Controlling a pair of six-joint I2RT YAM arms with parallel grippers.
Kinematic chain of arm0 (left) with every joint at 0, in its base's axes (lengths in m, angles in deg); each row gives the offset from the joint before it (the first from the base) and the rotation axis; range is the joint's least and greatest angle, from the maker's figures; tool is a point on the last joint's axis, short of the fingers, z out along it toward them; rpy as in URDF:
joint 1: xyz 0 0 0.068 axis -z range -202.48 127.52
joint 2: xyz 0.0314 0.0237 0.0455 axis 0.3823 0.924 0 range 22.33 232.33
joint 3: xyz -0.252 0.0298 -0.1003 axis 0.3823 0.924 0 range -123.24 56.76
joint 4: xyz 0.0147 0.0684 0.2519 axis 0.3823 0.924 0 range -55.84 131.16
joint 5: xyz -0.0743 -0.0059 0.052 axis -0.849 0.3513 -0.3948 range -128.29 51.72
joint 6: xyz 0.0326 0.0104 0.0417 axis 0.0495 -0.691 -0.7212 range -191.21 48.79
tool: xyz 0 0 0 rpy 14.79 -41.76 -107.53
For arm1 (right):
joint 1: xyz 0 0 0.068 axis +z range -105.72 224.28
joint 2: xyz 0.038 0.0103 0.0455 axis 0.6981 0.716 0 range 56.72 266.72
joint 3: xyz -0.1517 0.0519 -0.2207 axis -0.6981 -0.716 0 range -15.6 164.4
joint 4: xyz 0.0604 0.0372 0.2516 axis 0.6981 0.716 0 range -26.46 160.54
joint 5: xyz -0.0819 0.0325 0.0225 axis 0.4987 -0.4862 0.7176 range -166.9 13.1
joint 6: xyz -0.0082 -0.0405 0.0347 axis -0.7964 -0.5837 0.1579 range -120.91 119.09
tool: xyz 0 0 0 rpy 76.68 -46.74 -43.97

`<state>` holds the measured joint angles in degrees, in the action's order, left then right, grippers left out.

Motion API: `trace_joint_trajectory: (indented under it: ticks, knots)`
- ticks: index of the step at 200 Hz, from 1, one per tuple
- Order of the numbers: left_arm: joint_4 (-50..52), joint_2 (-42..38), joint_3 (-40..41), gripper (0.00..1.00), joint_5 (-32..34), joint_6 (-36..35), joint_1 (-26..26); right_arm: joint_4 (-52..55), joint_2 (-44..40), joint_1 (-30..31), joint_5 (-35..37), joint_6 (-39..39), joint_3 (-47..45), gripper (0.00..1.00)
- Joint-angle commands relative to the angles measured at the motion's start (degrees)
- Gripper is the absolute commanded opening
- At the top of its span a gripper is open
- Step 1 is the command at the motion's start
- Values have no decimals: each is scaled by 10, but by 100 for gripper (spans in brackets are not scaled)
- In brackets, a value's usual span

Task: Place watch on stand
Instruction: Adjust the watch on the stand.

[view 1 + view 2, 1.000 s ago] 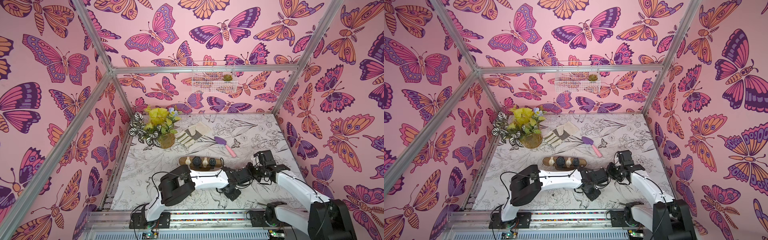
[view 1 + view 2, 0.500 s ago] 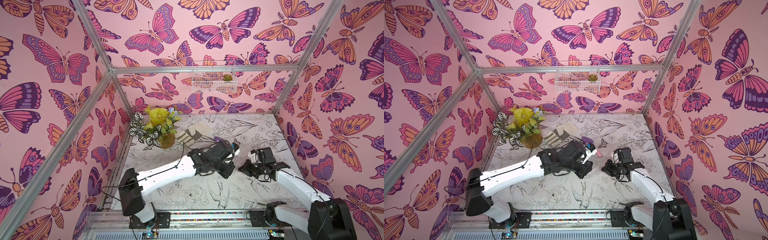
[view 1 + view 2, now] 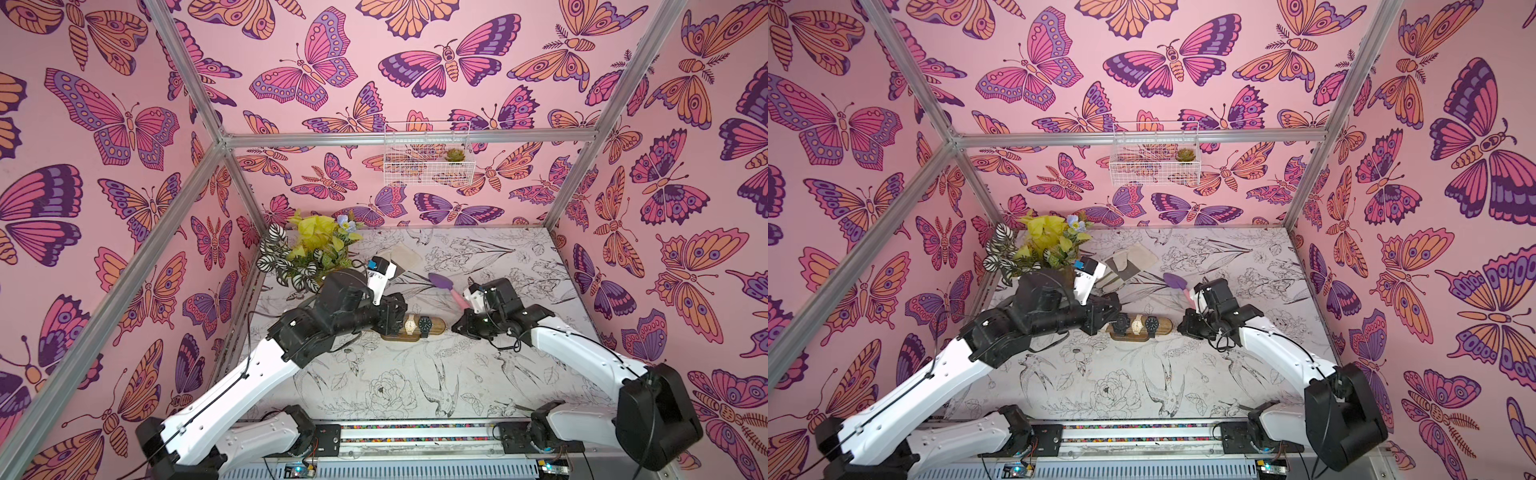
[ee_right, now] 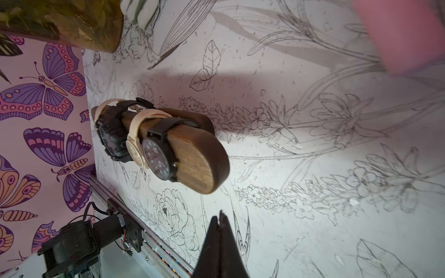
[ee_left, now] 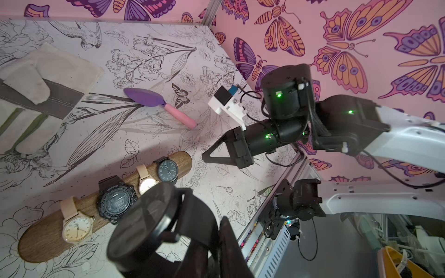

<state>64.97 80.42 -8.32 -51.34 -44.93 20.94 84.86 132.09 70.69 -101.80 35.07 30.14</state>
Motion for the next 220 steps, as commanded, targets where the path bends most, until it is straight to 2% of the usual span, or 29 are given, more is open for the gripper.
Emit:
trace_joint_trajectory:
  ticks: [1,53,107,166,220]
  knots:
    - [-1,-19,33,14,-17,17,-28,-17,24,11,15,-1,31,3]
    - [-2,-45,75,14,-47,31,-90,-22,82,39,18,-3,69,3]
    - [-7,-54,92,14,-78,37,-129,-22,122,67,21,-2,98,2]
    - [-17,-59,106,14,-103,43,-148,-18,134,81,25,-3,106,2]
    - [-19,-59,111,14,-108,46,-155,26,90,81,66,-23,117,2]
